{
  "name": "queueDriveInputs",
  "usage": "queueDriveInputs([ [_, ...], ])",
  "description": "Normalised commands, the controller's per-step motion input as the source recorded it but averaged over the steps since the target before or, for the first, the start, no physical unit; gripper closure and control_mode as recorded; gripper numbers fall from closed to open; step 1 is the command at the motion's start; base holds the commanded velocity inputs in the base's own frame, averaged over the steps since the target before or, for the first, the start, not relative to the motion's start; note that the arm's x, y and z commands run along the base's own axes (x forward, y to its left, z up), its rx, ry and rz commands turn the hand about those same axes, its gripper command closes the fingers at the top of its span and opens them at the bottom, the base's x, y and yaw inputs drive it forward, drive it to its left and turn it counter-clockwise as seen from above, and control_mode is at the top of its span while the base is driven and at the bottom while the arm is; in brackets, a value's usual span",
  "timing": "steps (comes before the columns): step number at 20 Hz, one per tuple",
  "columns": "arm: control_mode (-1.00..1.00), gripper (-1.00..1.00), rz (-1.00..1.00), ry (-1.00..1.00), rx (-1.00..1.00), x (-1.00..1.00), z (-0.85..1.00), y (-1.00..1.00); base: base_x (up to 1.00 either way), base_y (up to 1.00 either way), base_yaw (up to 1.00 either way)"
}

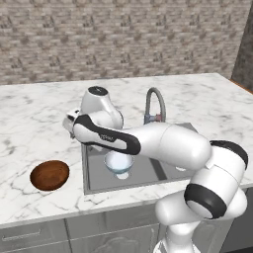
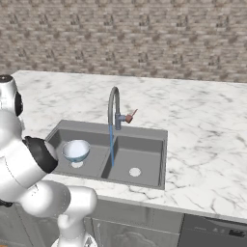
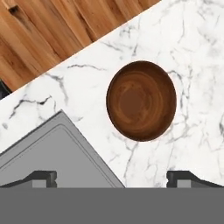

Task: Rinse each bowl for a few seconds and place them down in the sink or on the counter.

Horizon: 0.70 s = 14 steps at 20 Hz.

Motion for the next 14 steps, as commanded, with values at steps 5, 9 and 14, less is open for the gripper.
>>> queueDriveInputs([
  [5, -1.00, -1.00, 0.15, -0.02, -0.04, -0.04, -0.09, 0.13, 0.00, 0.00, 0.00],
  [9, -1.00, -1.00, 0.07, 0.00, -0.04, -0.05, -0.17, 0.20, 0.00, 0.00, 0.00],
  [14, -1.00, -1.00, 0.06, 0.00, -0.06, -0.06, -0.19, 0.33, 0.00, 0.00, 0.00],
])
